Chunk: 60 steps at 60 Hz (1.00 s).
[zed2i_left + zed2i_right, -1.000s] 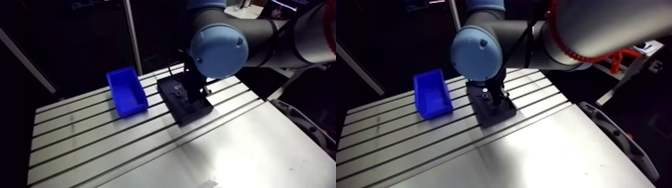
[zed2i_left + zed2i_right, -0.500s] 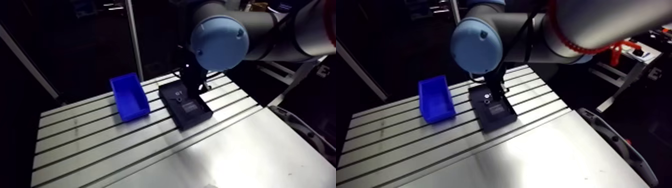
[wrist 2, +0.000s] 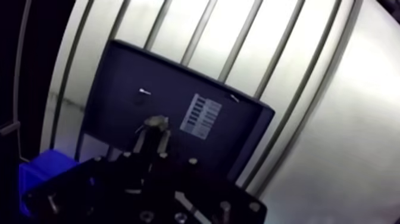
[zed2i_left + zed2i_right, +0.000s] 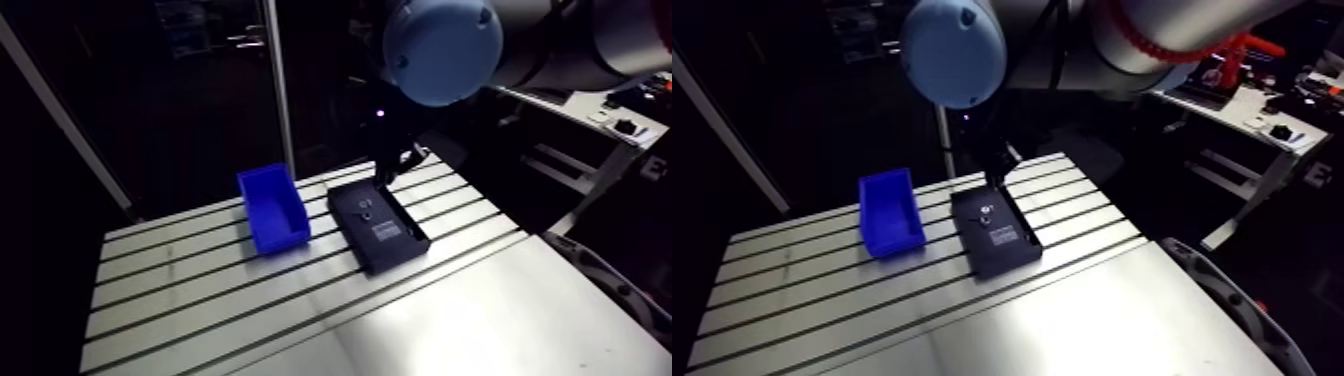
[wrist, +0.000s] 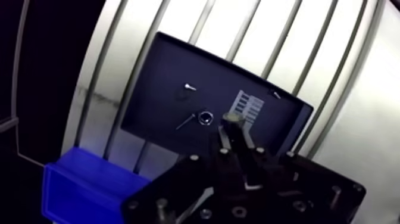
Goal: Pick up the M10 bolt from the tray and put it into the blue bin.
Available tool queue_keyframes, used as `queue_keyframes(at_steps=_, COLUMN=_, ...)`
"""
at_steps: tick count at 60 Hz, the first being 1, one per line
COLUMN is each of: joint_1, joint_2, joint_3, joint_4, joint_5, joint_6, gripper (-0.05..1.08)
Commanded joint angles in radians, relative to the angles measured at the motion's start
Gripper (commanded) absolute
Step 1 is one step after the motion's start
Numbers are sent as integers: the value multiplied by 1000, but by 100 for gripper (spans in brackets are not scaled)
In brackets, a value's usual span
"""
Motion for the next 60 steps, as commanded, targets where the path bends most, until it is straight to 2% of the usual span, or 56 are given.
queue_keyframes(at_steps=1, joint_1=40, joint_2=-12, joint_3=-45, joint_4=31, joint_5=13, joint_6=-194, gripper=107)
queue_keyframes(at_steps=11, joint_1=57, joint_2=-15, joint_3=-101, joint_4=122, joint_5=29, joint_6=-374, gripper=107)
queue_keyframes(at_steps=12, joint_1=59, joint_2=-15, joint_3=-107, joint_4=129, joint_5=40, joint_6=-402, gripper=107)
queue_keyframes(at_steps=13, joint_1=59, joint_2=-15, joint_3=-107, joint_4=129, joint_5=40, joint_6=-402, gripper=107)
queue_keyframes(at_steps=14, joint_1=60, joint_2=-15, joint_3=-111, joint_4=131, joint_5=52, joint_6=-428, gripper=107)
queue_keyframes(at_steps=15, joint_1=60, joint_2=-15, joint_3=-111, joint_4=131, joint_5=52, joint_6=-428, gripper=107)
queue_keyframes(at_steps=16, joint_1=59, joint_2=-16, joint_3=-115, joint_4=133, joint_5=65, joint_6=-455, gripper=107)
queue_keyframes(at_steps=17, joint_1=60, joint_2=-20, joint_3=-120, joint_4=135, joint_5=69, joint_6=-483, gripper=107)
queue_keyframes(at_steps=28, joint_1=60, joint_2=-44, joint_3=-122, joint_4=127, joint_5=67, joint_6=-608, gripper=107)
queue_keyframes(at_steps=34, joint_1=60, joint_2=-43, joint_3=-135, joint_4=133, joint_5=76, joint_6=-688, gripper=107)
queue_keyframes(at_steps=36, joint_1=60, joint_2=-43, joint_3=-137, joint_4=134, joint_5=83, joint_6=-720, gripper=107)
queue_keyframes(at_steps=38, joint_1=59, joint_2=-43, joint_3=-137, joint_4=138, joint_5=102, joint_6=-788, gripper=107)
queue_keyframes(at_steps=40, joint_1=58, joint_2=-43, joint_3=-136, joint_4=137, joint_5=109, joint_6=-824, gripper=107)
queue_keyframes(at_steps=51, joint_1=57, joint_2=-47, joint_3=-131, joint_4=114, joint_5=101, joint_6=-1001, gripper=107)
queue_keyframes(at_steps=60, joint_1=54, joint_2=-47, joint_3=-123, joint_4=64, joint_5=102, joint_6=-1129, gripper=107)
